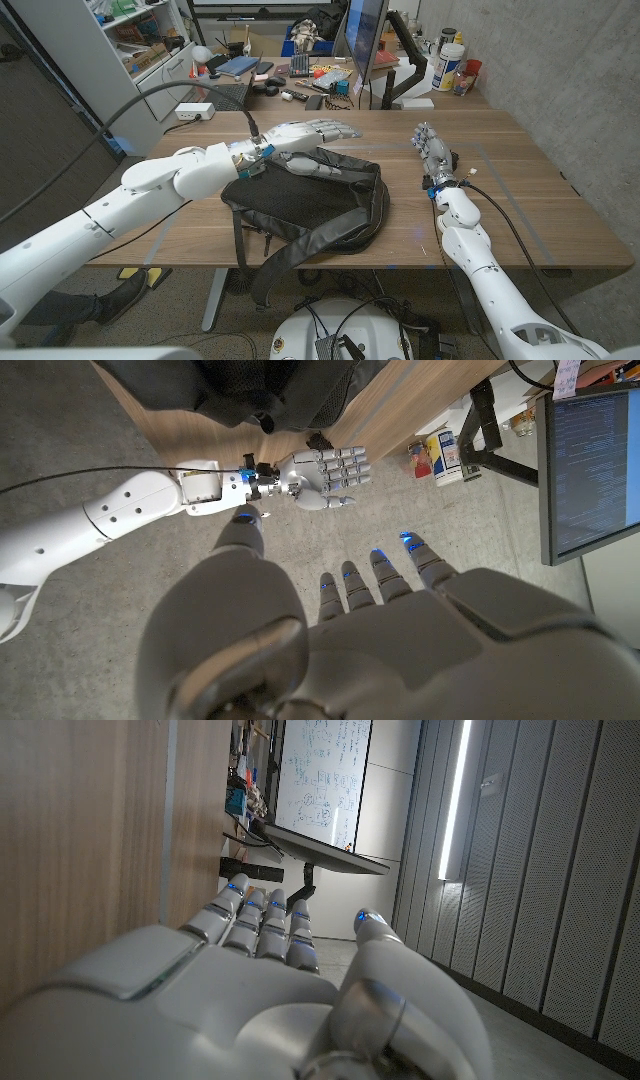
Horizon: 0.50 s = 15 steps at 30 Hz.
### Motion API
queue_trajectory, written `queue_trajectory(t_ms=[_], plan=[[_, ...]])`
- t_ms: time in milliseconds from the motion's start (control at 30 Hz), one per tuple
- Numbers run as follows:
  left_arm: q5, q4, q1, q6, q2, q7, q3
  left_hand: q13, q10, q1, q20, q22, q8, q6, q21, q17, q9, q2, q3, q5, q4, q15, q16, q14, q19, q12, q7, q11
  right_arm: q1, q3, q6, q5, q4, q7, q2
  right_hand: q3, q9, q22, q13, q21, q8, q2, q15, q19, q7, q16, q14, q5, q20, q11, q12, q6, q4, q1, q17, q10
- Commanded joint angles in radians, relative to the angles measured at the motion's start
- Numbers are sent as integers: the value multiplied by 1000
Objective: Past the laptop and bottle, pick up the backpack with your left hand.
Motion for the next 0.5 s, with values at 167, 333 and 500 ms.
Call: queue_trajectory(t_ms=[167,333,500], plan=[[44,-46,-148,56,55,-81,128,6,-24,27,18,2,-4,-27,9,4,4,-5,4,8,-13,-2,6,-11,9,-2,-1,-2,5,5,10,12,3,-2,11,6,2,4,4,-2,2,4,-5,1,-3,-2,10,5,12,1,6,10,1,7,5,11],[79,-66,-190,72,67,-98,162,6,-40,35,21,2,-5,-48,9,4,5,-13,3,9,-18,1,5,-20,9,-5,-4,2,9,5,10,11,0,-2,10,7,2,4,5,-2,1,4,-5,2,-4,-1,13,5,11,1,6,11,1,7,5,12],[96,-82,-222,80,84,-116,194,8,-59,45,31,2,-13,-106,9,5,6,-23,1,12,-21,5,5,-25,13,-4,-4,5,10,6,5,13,1,-3,10,7,3,4,5,-3,1,4,-5,2,-4,-1,14,5,11,0,7,12,1,7,5,14]])
